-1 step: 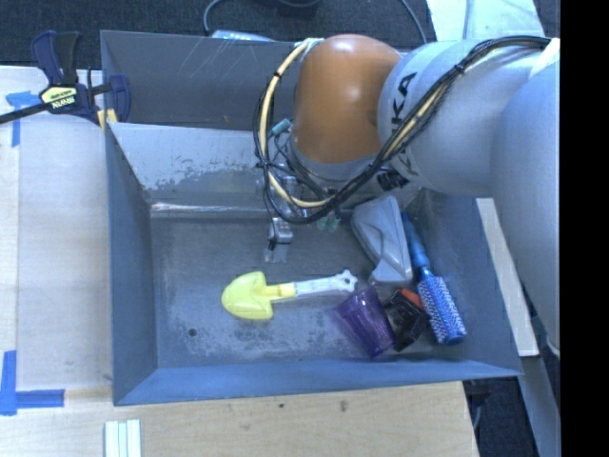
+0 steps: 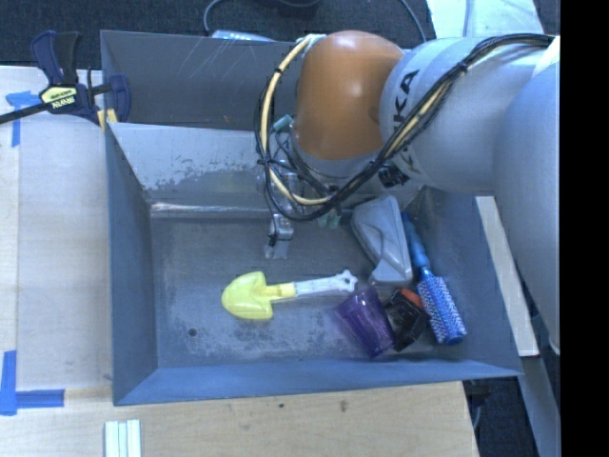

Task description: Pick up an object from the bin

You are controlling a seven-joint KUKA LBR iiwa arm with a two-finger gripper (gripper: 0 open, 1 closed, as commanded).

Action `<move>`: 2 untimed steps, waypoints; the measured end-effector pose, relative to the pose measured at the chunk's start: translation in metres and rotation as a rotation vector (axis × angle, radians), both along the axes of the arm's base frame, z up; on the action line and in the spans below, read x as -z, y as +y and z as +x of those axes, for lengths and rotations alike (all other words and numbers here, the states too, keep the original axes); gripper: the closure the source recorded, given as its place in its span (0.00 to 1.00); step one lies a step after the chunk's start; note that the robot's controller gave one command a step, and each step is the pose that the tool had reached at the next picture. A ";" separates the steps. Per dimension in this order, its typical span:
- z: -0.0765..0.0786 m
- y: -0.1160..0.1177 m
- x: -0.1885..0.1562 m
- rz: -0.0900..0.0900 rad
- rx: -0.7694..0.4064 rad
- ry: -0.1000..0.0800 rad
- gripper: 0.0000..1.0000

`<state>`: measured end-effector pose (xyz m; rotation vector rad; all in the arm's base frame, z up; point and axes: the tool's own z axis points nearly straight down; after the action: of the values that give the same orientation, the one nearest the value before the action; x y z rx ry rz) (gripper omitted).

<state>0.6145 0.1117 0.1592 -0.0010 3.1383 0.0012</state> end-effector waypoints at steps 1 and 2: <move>-0.032 -0.004 0.039 0.000 -0.062 -0.003 0.00; -0.056 0.006 0.080 -0.001 -0.156 0.000 0.00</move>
Offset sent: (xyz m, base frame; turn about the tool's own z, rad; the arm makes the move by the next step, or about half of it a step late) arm -0.0598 0.0106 -0.0865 -0.1643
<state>0.5587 0.1174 0.0792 -0.2451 3.1288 -0.0001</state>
